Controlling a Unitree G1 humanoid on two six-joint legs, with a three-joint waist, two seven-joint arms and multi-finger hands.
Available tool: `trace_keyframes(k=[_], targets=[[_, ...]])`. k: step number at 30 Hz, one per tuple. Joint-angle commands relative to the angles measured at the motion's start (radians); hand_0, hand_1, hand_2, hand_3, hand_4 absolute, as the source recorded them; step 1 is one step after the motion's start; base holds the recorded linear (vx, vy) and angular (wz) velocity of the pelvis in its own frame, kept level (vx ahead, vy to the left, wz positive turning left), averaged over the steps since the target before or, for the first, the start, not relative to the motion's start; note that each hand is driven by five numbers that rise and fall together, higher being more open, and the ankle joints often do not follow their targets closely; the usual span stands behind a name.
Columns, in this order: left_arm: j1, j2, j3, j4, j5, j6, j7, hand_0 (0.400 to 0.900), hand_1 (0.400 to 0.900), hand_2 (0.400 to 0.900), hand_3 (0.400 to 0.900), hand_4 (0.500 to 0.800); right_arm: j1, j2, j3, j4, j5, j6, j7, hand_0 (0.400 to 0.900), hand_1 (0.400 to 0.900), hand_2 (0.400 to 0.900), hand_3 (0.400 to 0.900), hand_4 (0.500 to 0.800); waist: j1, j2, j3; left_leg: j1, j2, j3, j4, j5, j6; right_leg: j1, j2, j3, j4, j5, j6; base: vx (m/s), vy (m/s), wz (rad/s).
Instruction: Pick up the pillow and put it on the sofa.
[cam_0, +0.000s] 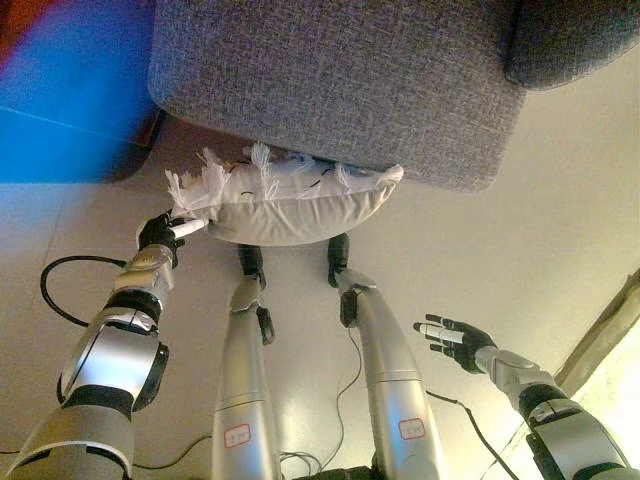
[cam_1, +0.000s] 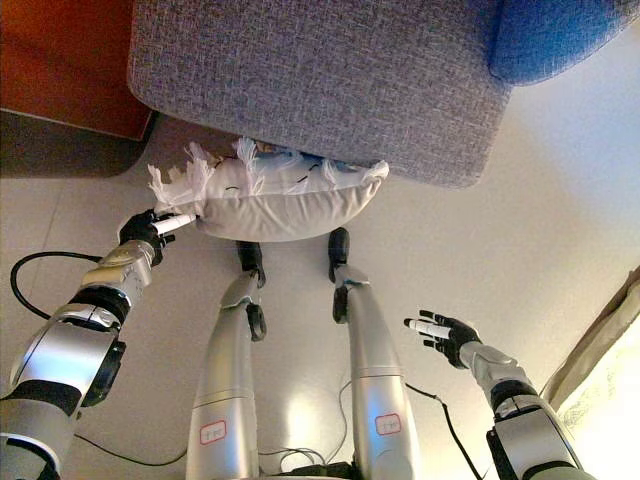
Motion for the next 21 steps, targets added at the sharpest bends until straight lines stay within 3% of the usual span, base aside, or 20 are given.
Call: trace_keyframes(k=[1, 4, 9, 10, 11, 12, 13, 21], targets=[[-0.009, 0.06, 0.019, 0.01, -0.035, -0.046, 0.002, 0.9, 0.9, 0.9, 0.9, 0.8, 0.13, -0.02, -0.001, -0.014, 0.028, 0.012, -0.002, 0.9, 0.9, 0.9, 0.9, 0.8, -0.021, -0.025, 0.0, -0.032, -0.013, 0.038, 0.19, -0.175, -0.003, 0.045, 0.051, 0.053, -0.055, -0.013, 0.059, 0.03, 0.003, -0.14], [-0.041, 0.07, 0.014, 0.027, -0.053, -0.066, -0.011, 0.9, 0.9, 0.9, 0.9, 0.8, 0.135, -0.032, -0.005, -0.005, 0.031, 0.006, 0.012, 0.9, 0.9, 0.9, 0.9, 0.8, -0.033, -0.03, 0.0, -0.028, -0.009, 0.044, 0.19, -0.176, -0.008, 0.051, 0.056, 0.057, -0.064, -0.009, 0.06, 0.03, 0.012, -0.13], [-0.121, 0.091, -0.018, 0.042, -0.094, -0.034, -0.018, 0.9, 0.9, 0.9, 0.9, 0.8, 0.143, -0.045, -0.013, 0.02, 0.034, -0.015, 0.031, 0.9, 0.9, 0.9, 0.9, 0.8, -0.052, -0.031, 0.0, -0.036, -0.004, 0.06, 0.205, -0.188, -0.013, 0.05, 0.059, 0.064, -0.078, -0.009, 0.059, 0.04, 0.0, -0.02], [-0.134, 0.093, -0.022, 0.045, -0.104, -0.035, -0.025, 0.871, 0.871, 0.871, 0.871, 0.782, 0.146, -0.046, -0.014, 0.022, 0.034, -0.022, 0.031, 0.9, 0.9, 0.9, 0.9, 0.8, -0.057, -0.031, 0.0, -0.036, -0.004, 0.062, 0.204, -0.19, -0.014, 0.049, 0.06, 0.066, -0.083, -0.008, 0.059, 0.0, 0.0, 0.0], [-0.143, 0.093, -0.026, 0.047, -0.111, -0.039, -0.026, 0.624, 0.624, 0.624, 0.624, 0.634, 0.149, -0.045, -0.013, 0.024, 0.035, -0.03, 0.03, 0.9, 0.9, 0.9, 0.9, 0.8, -0.061, -0.03, 0.0, -0.036, -0.004, 0.064, 0.203, -0.191, -0.014, 0.048, 0.061, 0.068, -0.085, -0.008, 0.059, 0.0, 0.0, 0.0], [-0.15, 0.091, -0.029, 0.048, -0.11, -0.046, -0.032, 0.467, 0.467, 0.467, 0.467, 0.54, 0.15, -0.045, -0.013, 0.024, 0.037, -0.034, 0.029, 0.9, 0.9, 0.9, 0.9, 0.8, -0.064, -0.028, 0.0, -0.037, -0.003, 0.066, 0.202, -0.191, -0.014, 0.046, 0.062, 0.069, -0.087, -0.008, 0.059, 0.0, 0.0, 0.0], [-0.157, 0.09, -0.033, 0.047, -0.114, -0.049, -0.041, 0.4, 0.4, 0.4, 0.4, 0.5, 0.15, -0.046, -0.014, 0.023, 0.038, -0.038, 0.027, 0.9, 0.9, 0.9, 0.9, 0.8, -0.067, -0.027, 0.0, -0.036, -0.003, 0.068, 0.2, -0.192, -0.015, 0.046, 0.062, 0.069, -0.091, -0.008, 0.06, 0.0, 0.0, 0.0], [-0.137, 0.083, -0.039, -0.019, -0.165, -0.067, -0.043, 0.4, 0.4, 0.4, 0.4, 0.5, 0.181, -0.052, -0.02, 0.001, 0.042, -0.053, 0.01, 0.9, 0.9, 0.9, 0.9, 0.8, -0.074, -0.017, 0.0, -0.031, -0.006, 0.069, 0.184, -0.184, -0.022, 0.048, 0.06, 0.077, -0.11, -0.001, 0.062, 0.0, 0.001, 0.01]])
